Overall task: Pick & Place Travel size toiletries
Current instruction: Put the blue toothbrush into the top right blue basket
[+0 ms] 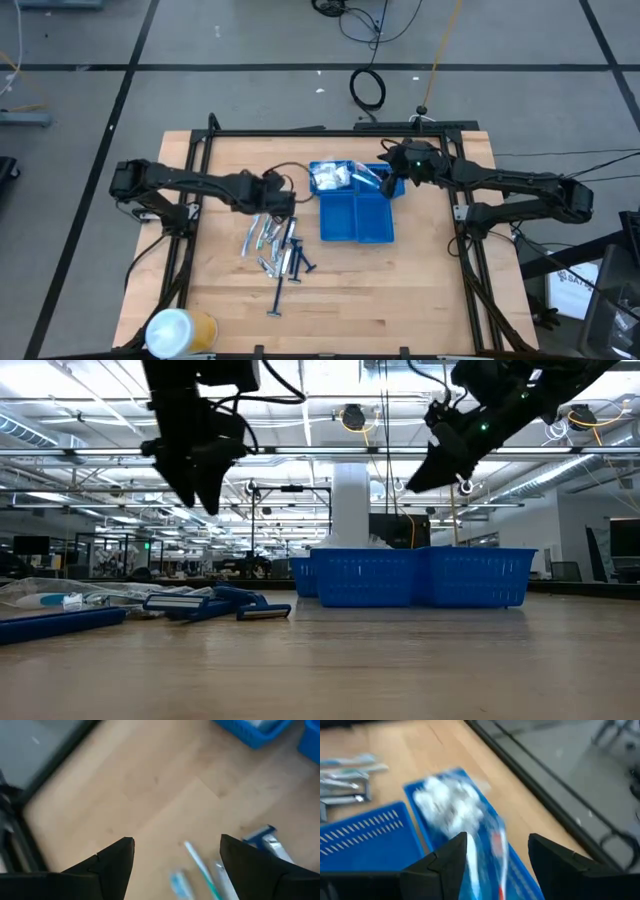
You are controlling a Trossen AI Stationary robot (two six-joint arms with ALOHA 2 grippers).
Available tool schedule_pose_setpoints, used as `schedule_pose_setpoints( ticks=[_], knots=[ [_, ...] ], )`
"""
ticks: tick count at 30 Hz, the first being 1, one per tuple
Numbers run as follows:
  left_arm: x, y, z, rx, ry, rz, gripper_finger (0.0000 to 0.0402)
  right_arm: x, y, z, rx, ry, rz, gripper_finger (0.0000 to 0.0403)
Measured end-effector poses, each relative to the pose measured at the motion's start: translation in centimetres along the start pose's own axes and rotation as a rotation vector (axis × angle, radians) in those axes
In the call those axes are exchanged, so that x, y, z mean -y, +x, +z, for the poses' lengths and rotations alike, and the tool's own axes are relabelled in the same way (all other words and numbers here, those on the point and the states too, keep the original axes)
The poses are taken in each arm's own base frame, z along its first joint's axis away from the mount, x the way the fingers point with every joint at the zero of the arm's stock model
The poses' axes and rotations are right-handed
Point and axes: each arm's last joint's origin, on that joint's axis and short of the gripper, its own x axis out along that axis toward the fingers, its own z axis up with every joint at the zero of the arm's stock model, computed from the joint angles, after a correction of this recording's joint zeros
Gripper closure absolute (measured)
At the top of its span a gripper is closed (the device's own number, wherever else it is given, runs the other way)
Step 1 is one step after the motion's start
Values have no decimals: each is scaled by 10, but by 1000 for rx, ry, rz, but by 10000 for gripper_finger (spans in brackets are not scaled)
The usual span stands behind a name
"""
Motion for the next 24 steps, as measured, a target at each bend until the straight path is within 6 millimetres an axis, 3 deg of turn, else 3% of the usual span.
schedule_pose_setpoints(
  ticks=[10, 15, 24],
  knots=[
    [7, 17, -56, -309, -237, -13, 117, -35, -8, 19, 248, -294, 274, 214],
    [15, 10, -77, -486, -300, -47, 117, -41, -9, 20, 265, -322, 289, 223],
    [23, 4, -91, -497, -325, -45, 117, -45, -5, 3, 344, -316, 299, 232]
  ],
)
